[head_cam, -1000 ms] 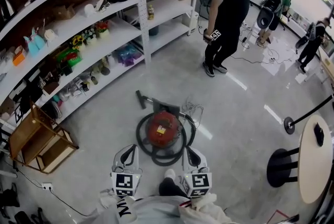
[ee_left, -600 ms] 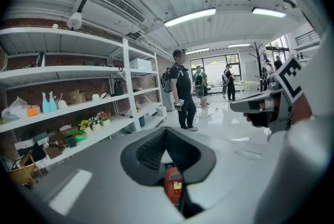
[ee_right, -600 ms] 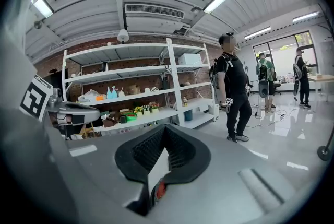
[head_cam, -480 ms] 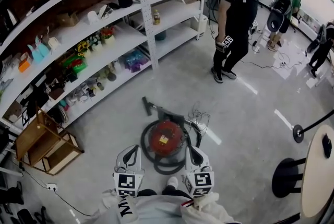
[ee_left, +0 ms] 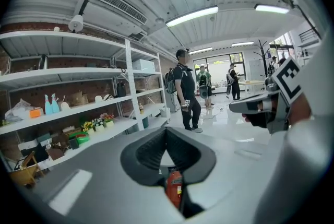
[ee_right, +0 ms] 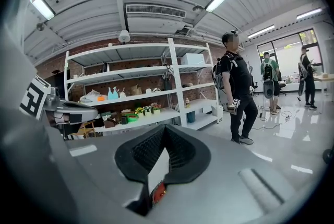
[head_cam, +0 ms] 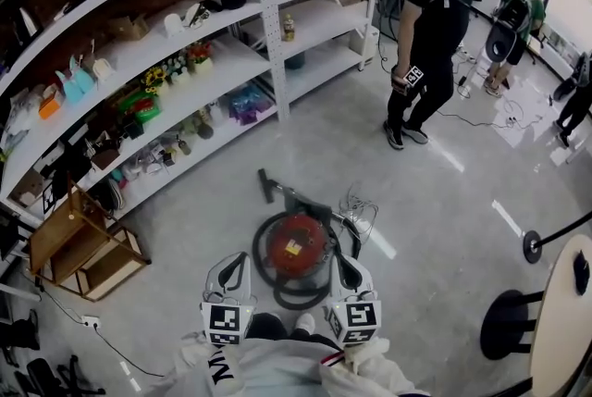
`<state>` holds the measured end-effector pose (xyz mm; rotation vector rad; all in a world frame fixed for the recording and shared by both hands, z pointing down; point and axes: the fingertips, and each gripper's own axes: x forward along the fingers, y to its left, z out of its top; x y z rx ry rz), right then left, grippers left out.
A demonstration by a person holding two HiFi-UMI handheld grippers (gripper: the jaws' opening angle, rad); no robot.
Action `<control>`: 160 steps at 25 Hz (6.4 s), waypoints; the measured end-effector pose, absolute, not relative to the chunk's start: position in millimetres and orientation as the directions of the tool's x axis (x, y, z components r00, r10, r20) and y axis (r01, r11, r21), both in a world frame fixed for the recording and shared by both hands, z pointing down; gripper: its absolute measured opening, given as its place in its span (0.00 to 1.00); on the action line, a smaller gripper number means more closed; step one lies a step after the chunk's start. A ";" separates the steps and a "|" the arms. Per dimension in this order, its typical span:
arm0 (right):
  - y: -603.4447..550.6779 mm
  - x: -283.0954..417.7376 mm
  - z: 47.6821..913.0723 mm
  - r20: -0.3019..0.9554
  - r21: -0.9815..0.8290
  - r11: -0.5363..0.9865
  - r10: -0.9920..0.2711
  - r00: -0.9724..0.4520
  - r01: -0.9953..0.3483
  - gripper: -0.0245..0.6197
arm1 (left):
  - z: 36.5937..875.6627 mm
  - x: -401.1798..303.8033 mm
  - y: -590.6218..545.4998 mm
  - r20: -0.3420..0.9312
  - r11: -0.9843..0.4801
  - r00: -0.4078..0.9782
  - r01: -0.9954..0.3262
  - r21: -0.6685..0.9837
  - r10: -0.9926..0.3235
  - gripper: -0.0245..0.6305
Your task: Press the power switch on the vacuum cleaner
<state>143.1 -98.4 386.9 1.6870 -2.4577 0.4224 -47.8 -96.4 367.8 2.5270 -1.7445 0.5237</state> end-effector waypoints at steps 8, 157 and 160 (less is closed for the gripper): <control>-102.8 135.0 398.4 0.298 -0.159 0.322 -0.886 -0.356 -0.933 0.04 | 382.8 -55.2 -103.9 0.322 -0.392 0.331 -0.908 -0.148 -0.887 0.04; -134.2 28.1 867.4 0.850 -0.150 0.374 -0.423 -0.312 -0.915 0.04 | 753.1 -74.1 -174.8 0.643 -0.480 0.426 -0.871 0.102 -0.637 0.04; -132.2 28.8 869.9 0.852 -0.154 0.368 -0.420 -0.312 -0.917 0.04 | 753.5 -73.6 -174.6 0.645 -0.481 0.426 -0.871 0.103 -0.634 0.04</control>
